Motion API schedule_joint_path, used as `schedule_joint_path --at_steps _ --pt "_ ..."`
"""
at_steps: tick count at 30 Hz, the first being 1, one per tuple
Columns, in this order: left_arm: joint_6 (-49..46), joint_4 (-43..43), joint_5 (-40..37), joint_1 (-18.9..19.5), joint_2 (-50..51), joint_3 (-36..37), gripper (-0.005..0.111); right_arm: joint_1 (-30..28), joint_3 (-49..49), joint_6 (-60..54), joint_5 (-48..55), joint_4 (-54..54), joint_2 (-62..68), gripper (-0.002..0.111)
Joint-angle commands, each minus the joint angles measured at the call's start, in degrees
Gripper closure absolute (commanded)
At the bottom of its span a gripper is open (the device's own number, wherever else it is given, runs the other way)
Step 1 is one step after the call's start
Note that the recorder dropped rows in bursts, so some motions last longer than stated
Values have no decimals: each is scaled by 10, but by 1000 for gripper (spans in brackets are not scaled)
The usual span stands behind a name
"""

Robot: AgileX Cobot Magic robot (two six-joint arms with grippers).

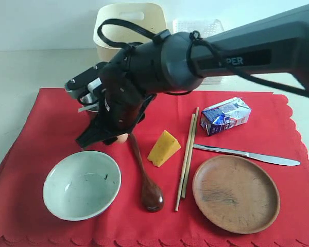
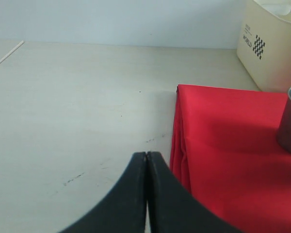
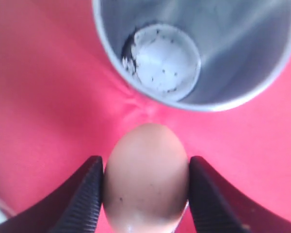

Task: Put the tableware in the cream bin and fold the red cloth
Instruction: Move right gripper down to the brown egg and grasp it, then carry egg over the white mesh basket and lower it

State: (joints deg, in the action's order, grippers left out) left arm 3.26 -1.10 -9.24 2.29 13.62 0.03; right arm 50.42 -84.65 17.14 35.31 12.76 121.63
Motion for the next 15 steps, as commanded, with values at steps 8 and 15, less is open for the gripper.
schedule_joint_path --at_steps 8,15 --pt "0 3 4 -1 5 0 106 -1 -3 -26 39 17 -111 108" --pt "0 3 4 -1 5 0 106 -5 -3 -26 54 70 -178 108"
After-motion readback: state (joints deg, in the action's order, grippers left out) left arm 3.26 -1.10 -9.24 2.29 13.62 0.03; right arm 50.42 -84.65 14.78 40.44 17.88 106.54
